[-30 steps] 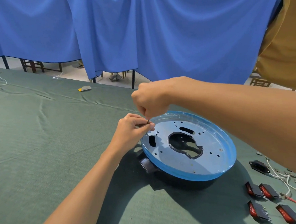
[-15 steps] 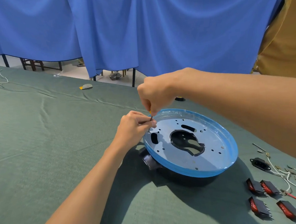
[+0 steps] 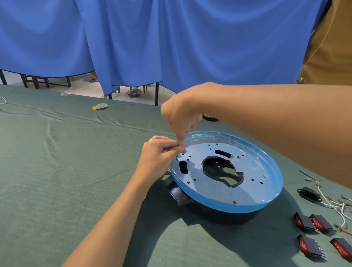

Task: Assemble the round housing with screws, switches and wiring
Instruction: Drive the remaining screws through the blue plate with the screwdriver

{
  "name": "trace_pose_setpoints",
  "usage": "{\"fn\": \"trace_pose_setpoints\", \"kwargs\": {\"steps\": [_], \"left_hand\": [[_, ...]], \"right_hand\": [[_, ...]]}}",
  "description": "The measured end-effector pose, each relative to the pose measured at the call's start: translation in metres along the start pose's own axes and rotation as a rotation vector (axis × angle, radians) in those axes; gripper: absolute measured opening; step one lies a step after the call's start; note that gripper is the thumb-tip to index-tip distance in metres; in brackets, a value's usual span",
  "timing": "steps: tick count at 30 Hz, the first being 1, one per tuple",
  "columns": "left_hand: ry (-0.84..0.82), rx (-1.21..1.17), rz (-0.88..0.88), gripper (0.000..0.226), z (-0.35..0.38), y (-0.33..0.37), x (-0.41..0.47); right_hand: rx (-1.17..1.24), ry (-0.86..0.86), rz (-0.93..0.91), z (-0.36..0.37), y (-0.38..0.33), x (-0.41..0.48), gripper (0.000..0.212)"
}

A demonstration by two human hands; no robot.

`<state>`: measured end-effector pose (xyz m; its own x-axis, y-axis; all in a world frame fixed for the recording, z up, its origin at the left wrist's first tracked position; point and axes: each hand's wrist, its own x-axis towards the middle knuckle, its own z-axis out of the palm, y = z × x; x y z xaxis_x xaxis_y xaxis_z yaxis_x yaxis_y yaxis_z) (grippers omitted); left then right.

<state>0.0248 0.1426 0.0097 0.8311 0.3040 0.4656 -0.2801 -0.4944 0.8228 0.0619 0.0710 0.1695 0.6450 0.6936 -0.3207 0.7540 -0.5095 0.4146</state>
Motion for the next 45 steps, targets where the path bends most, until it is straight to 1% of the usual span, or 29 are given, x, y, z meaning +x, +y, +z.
{"fn": "trace_pose_setpoints", "kwargs": {"steps": [1, 3, 4, 6, 8, 10, 12, 13, 14, 16, 18, 20, 21, 23, 24, 25, 27, 29, 30, 32, 34, 37, 39, 42, 45], "left_hand": [[0.003, -0.006, 0.004, 0.007, 0.0, 0.0, 0.001], [0.008, -0.034, 0.007, 0.007, -0.001, 0.0, 0.002], [0.007, -0.041, 0.011, 0.007, -0.001, 0.0, 0.001], [-0.009, -0.075, 0.006, 0.007, -0.001, -0.002, 0.0], [-0.065, -0.225, -0.057, 0.01, -0.005, -0.005, -0.001], [-0.108, -0.394, -0.107, 0.024, -0.012, -0.009, 0.0], [-0.054, -0.492, -0.145, 0.035, -0.018, -0.014, 0.002], [-0.002, -0.522, -0.183, 0.036, -0.019, -0.017, 0.003], [0.045, -0.525, -0.231, 0.036, -0.019, -0.02, 0.004], [0.08, -0.47, -0.316, 0.033, -0.013, -0.024, 0.006], [0.058, -0.364, -0.37, 0.029, -0.006, -0.025, 0.005], [0.006, -0.325, -0.409, 0.026, -0.003, -0.022, 0.003], [-0.032, -0.313, -0.427, 0.033, -0.004, -0.019, 0.003], [-0.127, -0.239, -0.461, 0.055, -0.007, -0.014, 0.004], [-0.174, -0.184, -0.474, 0.061, -0.009, -0.01, 0.005], [-0.222, -0.136, -0.484, 0.059, -0.011, -0.006, 0.005], [-0.31, -0.068, -0.511, 0.048, -0.013, 0.005, 0.004], [-0.351, -0.03, -0.551, 0.023, -0.013, 0.015, 0.003], [-0.355, -0.007, -0.58, 0.015, -0.012, 0.021, 0.001], [-0.323, 0.007, -0.64, 0.013, -0.008, 0.028, 0.0], [-0.256, -0.041, -0.686, 0.013, -0.006, 0.034, -0.001], [-0.202, -0.104, -0.734, 0.011, -0.004, 0.043, 0.0], [-0.181, -0.163, -0.786, 0.017, -0.001, 0.049, 0.003], [-0.114, -0.248, -0.842, 0.022, 0.003, 0.054, 0.006], [-0.004, -0.237, -0.856, 0.013, 0.007, 0.062, 0.005]], "right_hand": [[-0.105, 0.072, -0.058, 0.001, 0.0, -0.004, 0.017], [-0.232, 0.209, -0.144, 0.003, -0.001, -0.01, 0.031], [-0.237, 0.251, -0.176, 0.004, -0.001, -0.012, 0.039], [-0.226, 0.289, -0.231, 0.006, -0.003, -0.012, 0.043], [-0.198, 0.278, -0.253, 0.006, -0.008, -0.007, 0.04], [-0.181, 0.229, -0.224, 0.004, -0.011, 0.0, 0.037], [-0.108, 0.14, -0.145, 0.002, -0.006, 0.005, 0.032], [-0.039, 0.101, -0.104, 0.003, 0.0, 0.006, 0.03], [0.043, 0.078, -0.063, 0.005, 0.005, 0.006, 0.029], [0.201, 0.065, 0.016, 0.012, 0.014, 0.004, 0.029], [0.312, 0.036, 0.101, 0.016, 0.016, 0.002, 0.025], [0.362, -0.013, 0.177, 0.016, 0.012, -0.001, 0.02], [0.366, -0.03, 0.196, 0.016, 0.01, -0.003, 0.019], [0.363, -0.036, 0.208, 0.018, 0.009, -0.009, 0.02], [0.385, -0.033, 0.213, 0.021, 0.011, -0.012, 0.023], [0.42, -0.021, 0.218, 0.026, 0.015, -0.018, 0.026], [0.48, 0.086, 0.255, 0.04, 0.03, -0.032, 0.031], [0.604, 0.259, 0.343, 0.062, 0.049, -0.046, 0.035], [0.691, 0.332, 0.398, 0.077, 0.057, -0.053, 0.035], [0.803, 0.444, 0.518, 0.11, 0.069, -0.065, 0.034], [0.858, 0.553, 0.63, 0.147, 0.073, -0.074, 0.035], [1.051, 0.722, 0.736, 0.188, 0.065, -0.086, 0.029], [1.142, 0.813, 0.748, 0.205, 0.059, -0.087, 0.027], [1.179, 0.925, 0.712, 0.218, 0.05, -0.086, 0.023], [1.232, 1.036, 0.724, 0.222, 0.044, -0.087, 0.018]]}}
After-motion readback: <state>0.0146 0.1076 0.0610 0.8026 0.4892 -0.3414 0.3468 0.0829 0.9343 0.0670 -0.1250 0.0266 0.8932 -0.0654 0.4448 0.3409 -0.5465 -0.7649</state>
